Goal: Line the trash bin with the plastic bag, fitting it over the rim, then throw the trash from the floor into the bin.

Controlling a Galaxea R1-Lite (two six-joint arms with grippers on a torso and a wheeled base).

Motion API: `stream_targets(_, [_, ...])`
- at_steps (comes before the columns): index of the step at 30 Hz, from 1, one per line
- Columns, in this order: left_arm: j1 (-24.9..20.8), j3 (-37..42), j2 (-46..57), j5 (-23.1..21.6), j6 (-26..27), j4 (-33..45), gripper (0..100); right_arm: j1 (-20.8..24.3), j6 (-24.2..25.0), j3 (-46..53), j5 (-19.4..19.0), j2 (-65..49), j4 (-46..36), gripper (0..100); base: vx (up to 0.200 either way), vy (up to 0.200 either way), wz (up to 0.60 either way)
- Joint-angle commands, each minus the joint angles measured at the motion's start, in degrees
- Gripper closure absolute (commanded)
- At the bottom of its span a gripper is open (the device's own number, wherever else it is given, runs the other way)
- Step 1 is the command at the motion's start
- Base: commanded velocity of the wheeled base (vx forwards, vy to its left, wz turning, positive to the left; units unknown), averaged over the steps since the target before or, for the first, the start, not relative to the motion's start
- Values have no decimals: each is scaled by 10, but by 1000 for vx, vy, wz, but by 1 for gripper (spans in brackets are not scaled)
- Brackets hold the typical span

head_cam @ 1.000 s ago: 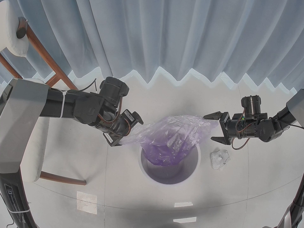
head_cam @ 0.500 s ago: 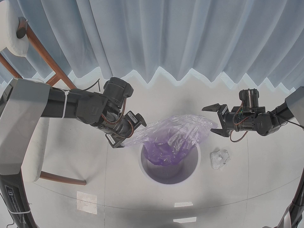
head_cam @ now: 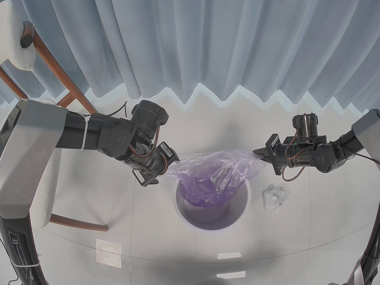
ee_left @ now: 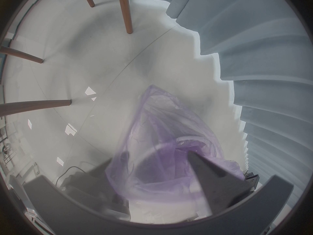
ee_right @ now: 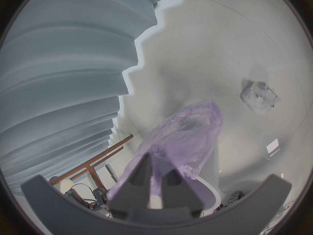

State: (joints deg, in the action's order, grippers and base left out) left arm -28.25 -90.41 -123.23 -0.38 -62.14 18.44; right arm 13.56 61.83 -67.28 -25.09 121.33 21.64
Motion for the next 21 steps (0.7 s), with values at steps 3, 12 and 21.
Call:
stream_targets(3, [-12, 8, 13, 14, 12, 47, 100, 4, -32, 54, 0, -58, 1, 100, 0, 0, 0])
stream_targets(12, [-64, 85, 25, 40, 86, 96, 100, 4, -276, 248, -2, -102, 12, 100, 0, 0, 0])
stream_targets(21, [-118, 205, -8, 93, 134, 9, 100, 21, -310, 304, -1, -99, 28, 100, 0, 0, 0])
